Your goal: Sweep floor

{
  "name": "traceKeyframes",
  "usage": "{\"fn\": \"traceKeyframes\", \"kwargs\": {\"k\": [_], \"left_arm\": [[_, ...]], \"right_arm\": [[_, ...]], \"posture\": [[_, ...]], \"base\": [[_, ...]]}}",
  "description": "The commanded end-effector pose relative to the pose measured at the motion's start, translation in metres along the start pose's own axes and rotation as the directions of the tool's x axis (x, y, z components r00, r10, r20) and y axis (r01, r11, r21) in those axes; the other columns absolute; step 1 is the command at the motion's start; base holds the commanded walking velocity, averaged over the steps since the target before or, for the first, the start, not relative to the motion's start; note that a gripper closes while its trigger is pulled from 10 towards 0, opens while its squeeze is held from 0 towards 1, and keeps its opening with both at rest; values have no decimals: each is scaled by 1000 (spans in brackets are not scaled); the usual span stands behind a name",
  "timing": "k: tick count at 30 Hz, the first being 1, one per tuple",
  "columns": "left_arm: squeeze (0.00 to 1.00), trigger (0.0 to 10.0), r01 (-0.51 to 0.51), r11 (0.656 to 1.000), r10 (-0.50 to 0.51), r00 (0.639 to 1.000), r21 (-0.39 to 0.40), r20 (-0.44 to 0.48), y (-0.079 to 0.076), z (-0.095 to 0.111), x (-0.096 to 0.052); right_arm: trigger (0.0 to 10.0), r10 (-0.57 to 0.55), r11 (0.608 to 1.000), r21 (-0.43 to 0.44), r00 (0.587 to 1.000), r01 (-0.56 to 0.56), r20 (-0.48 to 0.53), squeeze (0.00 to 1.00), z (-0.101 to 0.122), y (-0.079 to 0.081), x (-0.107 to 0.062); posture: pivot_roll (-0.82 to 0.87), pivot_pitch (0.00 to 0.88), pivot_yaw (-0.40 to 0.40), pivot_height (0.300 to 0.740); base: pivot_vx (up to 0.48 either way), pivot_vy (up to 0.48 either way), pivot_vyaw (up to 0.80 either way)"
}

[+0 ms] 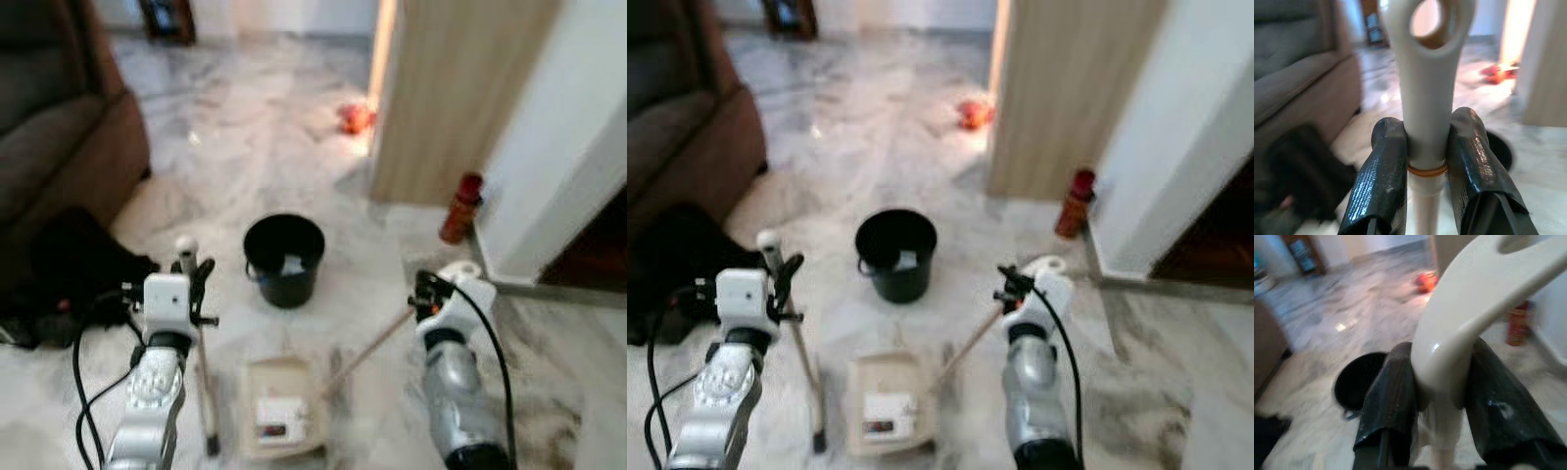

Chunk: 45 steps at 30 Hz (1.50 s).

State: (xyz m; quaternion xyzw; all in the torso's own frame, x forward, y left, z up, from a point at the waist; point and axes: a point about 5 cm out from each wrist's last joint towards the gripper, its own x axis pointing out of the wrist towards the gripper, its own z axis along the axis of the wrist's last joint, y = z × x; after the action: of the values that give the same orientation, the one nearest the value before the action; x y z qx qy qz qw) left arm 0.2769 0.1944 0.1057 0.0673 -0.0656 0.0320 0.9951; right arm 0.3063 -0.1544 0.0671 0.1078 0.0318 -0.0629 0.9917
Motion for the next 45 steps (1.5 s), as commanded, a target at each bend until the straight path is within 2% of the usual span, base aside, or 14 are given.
{"fn": "traceKeyframes", "kwargs": {"k": [1, 23, 30, 33, 39, 45], "left_arm": [[0, 10000, -11, 1000, 11, 1000, 13, 26, 4, 5, 1], [0, 10000, -12, 1000, 12, 1000, 12, 27, 4, 6, 3], [0, 10000, -13, 1000, 12, 999, 7, 38, 4, 7, 2], [0, 10000, -14, 1000, 14, 999, 10, 35, 5, 6, 1], [0, 10000, -19, 1000, 19, 999, 20, 27, 9, 4, -2], [0, 10000, -21, 999, 21, 1000, 28, 17, 11, 1, -6]], "right_arm": [[10000, 30, 997, 64, 999, -32, 25, 0, 5, 13, 2], [10000, 21, 996, 83, 1000, -22, 18, 0, 5, 11, 3], [10000, 11, 997, 75, 999, -14, 34, 0, 8, 9, 4], [10000, 10, 999, 35, 997, -13, 74, 0, 15, 6, 5], [10000, 13, 1000, 20, 990, -16, 141, 0, 31, 5, 5], [10000, 61, 997, -50, 972, -51, 227, 0, 56, 12, 2]], "posture": [[118, 121, -11, 740], [118, 127, -8, 740], [121, 117, -10, 740], [122, 112, -10, 740], [120, 105, -11, 740], [116, 102, -11, 740]], "base": [[322, 0, 0], [320, 0, 0], [0, 0, 0], [0, 0, 0], [0, 0, 0], [0, 0, 0]]}}
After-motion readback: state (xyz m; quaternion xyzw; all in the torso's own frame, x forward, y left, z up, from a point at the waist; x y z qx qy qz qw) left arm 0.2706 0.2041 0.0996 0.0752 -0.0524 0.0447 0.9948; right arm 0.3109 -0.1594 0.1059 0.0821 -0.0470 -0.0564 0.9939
